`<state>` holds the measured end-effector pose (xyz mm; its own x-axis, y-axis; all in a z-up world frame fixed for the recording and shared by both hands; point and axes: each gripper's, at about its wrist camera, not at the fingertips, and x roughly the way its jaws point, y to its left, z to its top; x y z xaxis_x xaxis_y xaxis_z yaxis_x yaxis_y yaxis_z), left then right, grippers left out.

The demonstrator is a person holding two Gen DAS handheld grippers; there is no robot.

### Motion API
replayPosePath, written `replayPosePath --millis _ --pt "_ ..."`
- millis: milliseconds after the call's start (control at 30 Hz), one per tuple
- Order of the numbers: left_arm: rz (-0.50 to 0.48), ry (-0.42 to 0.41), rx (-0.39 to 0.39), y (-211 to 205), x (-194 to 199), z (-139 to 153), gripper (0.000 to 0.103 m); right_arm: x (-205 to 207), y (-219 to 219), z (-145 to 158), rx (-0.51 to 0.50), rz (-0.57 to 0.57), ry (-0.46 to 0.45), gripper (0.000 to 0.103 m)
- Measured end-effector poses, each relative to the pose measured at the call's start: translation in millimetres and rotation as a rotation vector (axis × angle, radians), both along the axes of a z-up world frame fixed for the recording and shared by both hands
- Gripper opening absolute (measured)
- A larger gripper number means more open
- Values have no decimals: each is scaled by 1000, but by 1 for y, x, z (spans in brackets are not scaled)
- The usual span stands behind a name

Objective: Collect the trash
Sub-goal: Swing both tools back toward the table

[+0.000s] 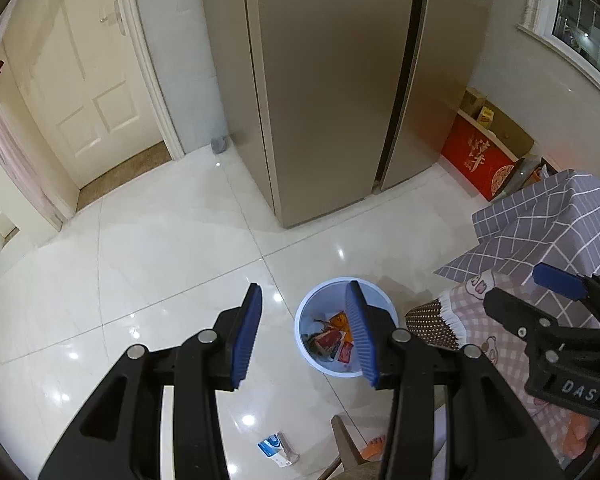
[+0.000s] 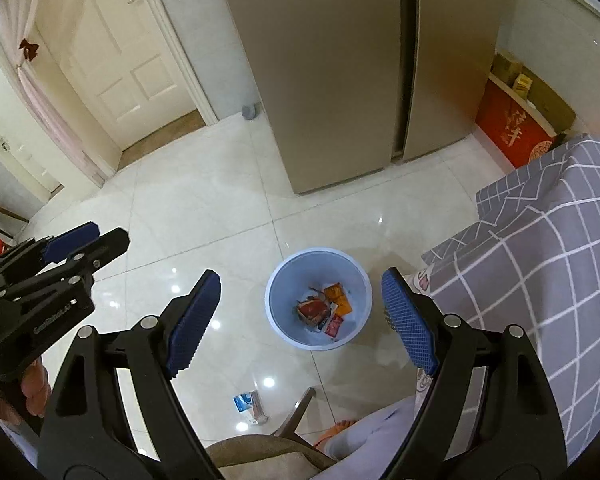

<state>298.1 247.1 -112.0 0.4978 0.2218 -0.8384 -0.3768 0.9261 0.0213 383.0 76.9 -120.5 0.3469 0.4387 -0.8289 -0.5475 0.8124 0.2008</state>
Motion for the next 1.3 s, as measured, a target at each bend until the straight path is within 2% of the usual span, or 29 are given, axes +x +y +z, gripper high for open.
replayPosePath --millis 267,367,433,533,933,1300 --pt "-39 -55 26 -32 0 25 43 -12 -29 31 61 -18 -54 81" --pt "-68 -77 14 -47 2 34 43 -13 -46 41 70 -36 -76 81" --pt "-96 -97 8 -58 4 41 47 -13 -56 45 72 -54 -86 81" --pt "-121 -124 32 -75 6 51 48 -12 -75 50 78 -81 -98 81" --pt "-274 -178 32 -157 36 73 51 -5 -169 60 49 -285 -135 81" --pt "-410 -151 -1 -222 61 65 56 9 -261 51 32 -500 -109 81"
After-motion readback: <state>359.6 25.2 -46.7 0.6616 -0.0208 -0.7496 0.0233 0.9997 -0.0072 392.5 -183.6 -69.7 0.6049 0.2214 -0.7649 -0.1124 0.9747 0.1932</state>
